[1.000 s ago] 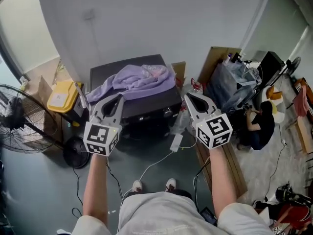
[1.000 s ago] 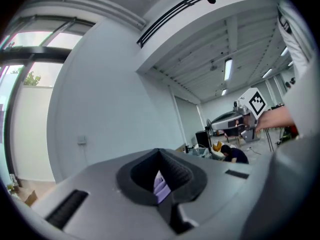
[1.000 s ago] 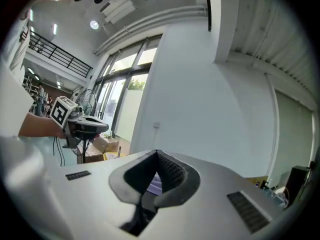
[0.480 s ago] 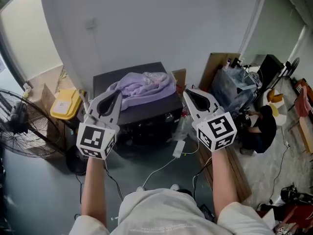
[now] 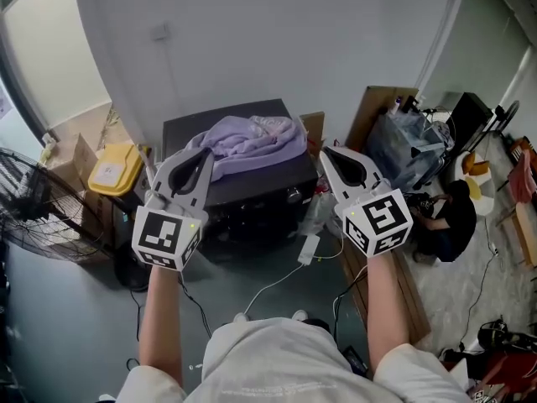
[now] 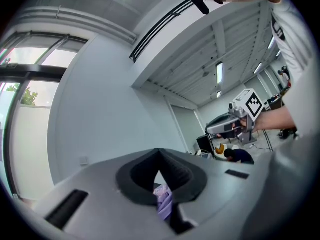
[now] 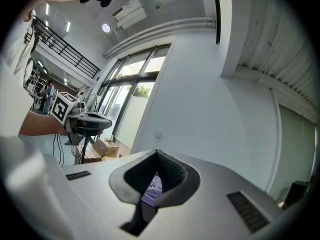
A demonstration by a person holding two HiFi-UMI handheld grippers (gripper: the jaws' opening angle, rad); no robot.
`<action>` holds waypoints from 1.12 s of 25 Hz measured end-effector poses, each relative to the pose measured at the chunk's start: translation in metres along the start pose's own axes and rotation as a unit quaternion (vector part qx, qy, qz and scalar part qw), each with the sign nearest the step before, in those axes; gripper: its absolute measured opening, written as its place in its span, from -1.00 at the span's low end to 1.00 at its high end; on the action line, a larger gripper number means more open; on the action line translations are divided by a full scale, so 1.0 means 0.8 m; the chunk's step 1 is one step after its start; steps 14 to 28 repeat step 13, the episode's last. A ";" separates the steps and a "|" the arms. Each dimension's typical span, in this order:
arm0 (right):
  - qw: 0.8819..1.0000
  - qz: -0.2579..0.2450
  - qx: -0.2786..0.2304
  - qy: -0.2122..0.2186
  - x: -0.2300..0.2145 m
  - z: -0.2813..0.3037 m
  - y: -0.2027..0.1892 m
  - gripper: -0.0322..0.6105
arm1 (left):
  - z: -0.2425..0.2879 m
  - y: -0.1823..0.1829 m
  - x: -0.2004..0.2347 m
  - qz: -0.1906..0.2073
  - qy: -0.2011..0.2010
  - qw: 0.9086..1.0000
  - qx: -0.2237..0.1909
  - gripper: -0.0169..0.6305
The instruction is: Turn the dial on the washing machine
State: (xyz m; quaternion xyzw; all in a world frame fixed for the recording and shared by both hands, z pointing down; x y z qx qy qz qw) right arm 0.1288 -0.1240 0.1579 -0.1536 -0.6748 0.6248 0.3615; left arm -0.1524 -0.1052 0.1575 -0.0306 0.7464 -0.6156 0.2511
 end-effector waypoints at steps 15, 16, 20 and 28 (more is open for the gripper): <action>1.000 -0.002 0.000 0.008 0.005 0.005 -0.006 -0.86 | -0.004 -0.002 -0.008 0.018 -0.009 1.000 0.004 -0.91; 1.000 -0.002 0.000 0.008 0.005 0.005 -0.006 -0.86 | -0.004 -0.002 -0.008 0.018 -0.009 1.000 0.004 -0.91; 1.000 -0.002 0.000 0.008 0.005 0.005 -0.006 -0.86 | -0.004 -0.002 -0.008 0.018 -0.009 1.000 0.004 -0.91; 1.000 -0.002 0.000 0.008 0.005 0.005 -0.006 -0.86 | -0.004 -0.002 -0.008 0.018 -0.009 1.000 0.004 -0.91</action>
Point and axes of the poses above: the fingertips, and each gripper's own axes: z forward along the fingers, x to its left, y out of its top, the point moved 8 cm from there along -z, backward along the fingers, and after that the axes turned 6 degrees about y, right-handed, at the moved point
